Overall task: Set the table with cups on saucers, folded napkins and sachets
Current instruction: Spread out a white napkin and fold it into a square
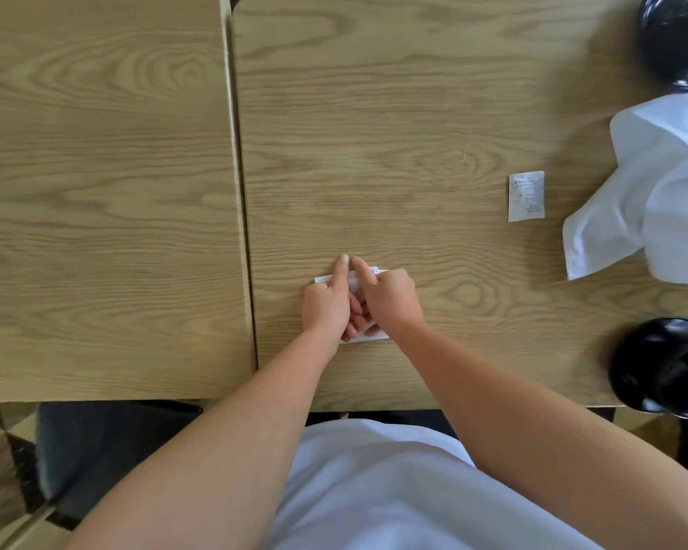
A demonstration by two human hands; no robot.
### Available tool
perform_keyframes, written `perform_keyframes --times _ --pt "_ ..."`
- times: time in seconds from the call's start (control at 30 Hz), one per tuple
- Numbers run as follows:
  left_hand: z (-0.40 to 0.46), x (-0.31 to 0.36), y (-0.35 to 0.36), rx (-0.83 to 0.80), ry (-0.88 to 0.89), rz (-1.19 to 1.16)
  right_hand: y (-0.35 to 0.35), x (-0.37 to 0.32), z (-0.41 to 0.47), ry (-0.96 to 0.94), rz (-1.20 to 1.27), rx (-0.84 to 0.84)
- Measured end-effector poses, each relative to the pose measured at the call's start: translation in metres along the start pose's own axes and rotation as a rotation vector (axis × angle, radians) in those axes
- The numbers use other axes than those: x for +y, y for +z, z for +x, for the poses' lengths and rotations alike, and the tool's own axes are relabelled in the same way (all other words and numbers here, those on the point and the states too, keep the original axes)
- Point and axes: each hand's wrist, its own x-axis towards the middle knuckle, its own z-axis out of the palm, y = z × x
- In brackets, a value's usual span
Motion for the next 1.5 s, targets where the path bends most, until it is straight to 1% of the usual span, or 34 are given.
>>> perform_keyframes --times 0.1,0.2,0.23,0.27,0.3,0.33,0.37,0.4,0.47,0.5,0.53,0.6,0.73,0.8,0.87,0.93,1.0,1.07,1.13,1.2,1.3,1.43,1.5 --pt "-0.003 0.002 0.001 -0.014 0.024 -0.004 -0.003 -0.004 -0.005 -0.027 -0.015 -0.031" --pt "-0.012 0.004 -0.006 -0.03 0.057 -0.053 -0.012 -0.008 -0.012 -0.017 -0.011 -0.131" --pt "-0.014 0.003 -0.009 0.008 0.098 -0.066 -0.016 -0.009 -0.014 -0.011 -0.009 -0.188" --pt "-0.017 0.002 -0.015 0.078 0.159 -0.065 -0.021 -0.009 -0.016 -0.015 -0.014 -0.239" --pt "-0.02 -0.002 -0.022 0.173 0.223 -0.038 -0.027 -0.009 -0.02 -0.024 -0.022 -0.255" --pt "-0.023 -0.007 -0.029 0.265 0.284 0.006 -0.033 -0.007 -0.024 -0.038 -0.023 -0.23" --pt "-0.026 -0.013 -0.036 0.323 0.328 0.05 -0.039 -0.004 -0.028 -0.07 -0.02 -0.165" --pt "-0.029 -0.018 -0.042 0.348 0.359 0.09 -0.045 0.002 -0.03 -0.118 -0.044 -0.055" --pt "-0.035 -0.028 -0.047 0.323 0.368 0.138 -0.053 0.018 -0.032 -0.204 -0.215 0.207" --pt "-0.038 -0.033 -0.047 0.313 0.367 0.17 -0.052 0.025 -0.035 -0.21 -0.271 0.285" --pt "-0.04 -0.038 -0.045 0.308 0.371 0.217 -0.049 0.031 -0.039 -0.203 -0.277 0.303" --pt "-0.044 -0.045 -0.039 0.291 0.368 0.253 -0.04 0.039 -0.044 -0.175 -0.204 0.265" --pt "-0.041 -0.047 -0.028 0.137 0.243 0.085 -0.024 0.044 -0.047 -0.124 -0.042 0.192" --pt "-0.039 -0.045 -0.026 0.044 0.182 0.024 -0.023 0.042 -0.047 -0.079 0.03 0.118" --pt "-0.039 -0.042 -0.028 -0.067 0.179 -0.012 -0.029 0.037 -0.049 -0.025 -0.005 0.024" --pt "-0.043 -0.04 -0.031 -0.178 0.156 -0.119 -0.037 0.033 -0.053 0.049 -0.027 -0.036" --pt "-0.048 -0.04 -0.033 -0.294 0.137 -0.251 -0.045 0.035 -0.06 0.099 0.011 -0.04" --pt "-0.058 -0.041 -0.036 -0.418 0.14 -0.329 -0.054 0.042 -0.07 0.094 0.127 -0.093" --pt "-0.068 -0.045 -0.035 -0.492 0.169 -0.312 -0.064 0.054 -0.086 0.059 0.321 -0.17" --pt "-0.078 -0.052 -0.029 -0.503 0.201 -0.255 -0.074 0.072 -0.102 0.008 0.432 -0.182" --pt "-0.091 -0.063 -0.013 -0.523 0.244 -0.119 -0.092 0.106 -0.12 -0.028 0.451 -0.118" --pt "-0.106 -0.076 0.02 -0.563 0.259 -0.005 -0.125 0.148 -0.133 -0.013 0.532 -0.039" --pt "-0.109 -0.076 0.034 -0.552 0.288 0.077 -0.14 0.161 -0.132 -0.017 0.523 -0.015"
